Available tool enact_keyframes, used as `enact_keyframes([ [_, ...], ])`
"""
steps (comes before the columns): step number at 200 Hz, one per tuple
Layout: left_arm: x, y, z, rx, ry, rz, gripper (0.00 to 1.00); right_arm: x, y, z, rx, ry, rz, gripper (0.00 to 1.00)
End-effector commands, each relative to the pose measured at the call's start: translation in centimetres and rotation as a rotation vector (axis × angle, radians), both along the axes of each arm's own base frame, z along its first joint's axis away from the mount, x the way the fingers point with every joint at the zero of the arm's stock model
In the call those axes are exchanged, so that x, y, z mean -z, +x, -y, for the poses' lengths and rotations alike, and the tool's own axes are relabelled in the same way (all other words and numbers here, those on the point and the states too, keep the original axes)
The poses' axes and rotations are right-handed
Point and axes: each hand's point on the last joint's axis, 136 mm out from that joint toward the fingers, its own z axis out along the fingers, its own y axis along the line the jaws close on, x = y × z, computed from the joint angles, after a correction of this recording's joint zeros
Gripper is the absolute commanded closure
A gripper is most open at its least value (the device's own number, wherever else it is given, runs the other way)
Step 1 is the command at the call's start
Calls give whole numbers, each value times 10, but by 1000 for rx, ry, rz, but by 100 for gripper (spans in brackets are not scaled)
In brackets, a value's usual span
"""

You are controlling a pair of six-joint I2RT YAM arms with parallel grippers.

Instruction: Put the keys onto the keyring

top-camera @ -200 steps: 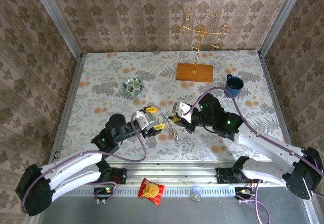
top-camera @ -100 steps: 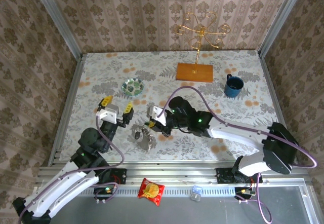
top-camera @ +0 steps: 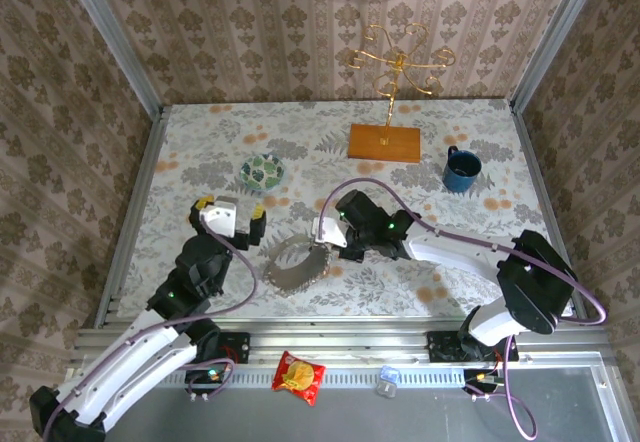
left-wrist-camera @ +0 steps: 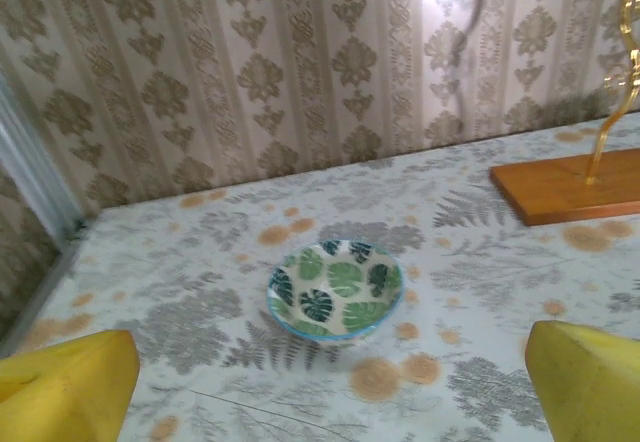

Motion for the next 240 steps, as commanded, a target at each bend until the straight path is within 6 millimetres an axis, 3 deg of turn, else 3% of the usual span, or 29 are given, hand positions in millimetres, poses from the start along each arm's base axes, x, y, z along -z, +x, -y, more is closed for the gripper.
enact_keyframes([
  [1, 9, 8, -3, -8, -41, -67, 0, 39, -1, 53, -37, -332, 25, 100],
  [51, 24, 16, -12, -37, -12, -125, 0, 68, 0, 99, -59, -602, 46, 100],
  [96, 34, 25, -21, -61, 34, -164, 0, 58, -1, 106, -10, -550, 20, 67],
  [117, 40, 31, -25, -69, 42, -183, 0, 46, -2, 111, 82, -453, -43, 61],
  [138, 40, 41, -43, -131, 63, -183, 0, 11, 21, 113, 297, -193, -42, 56],
  [145, 40, 44, -48, -145, 68, -184, 0, -12, 34, 117, 399, -55, -5, 53],
  [156, 42, 48, -55, -169, 72, -186, 0, -33, 54, 132, 579, 137, 33, 45],
  [169, 48, 54, -67, -210, 71, -189, 0, -51, 76, 166, 804, 313, 98, 33],
  [183, 55, 58, -77, -234, 64, -190, 0, -57, 88, 206, 994, 420, 166, 30],
  [202, 67, 65, -89, -258, 54, -186, 0, -48, 98, 254, 1189, 481, 276, 29],
  [229, 85, 76, -105, -301, 63, -177, 0, -26, 107, 273, 1192, 571, 395, 28],
  [240, 92, 80, -110, -306, 39, -182, 0, -33, 112, 274, 1158, 609, 463, 28],
])
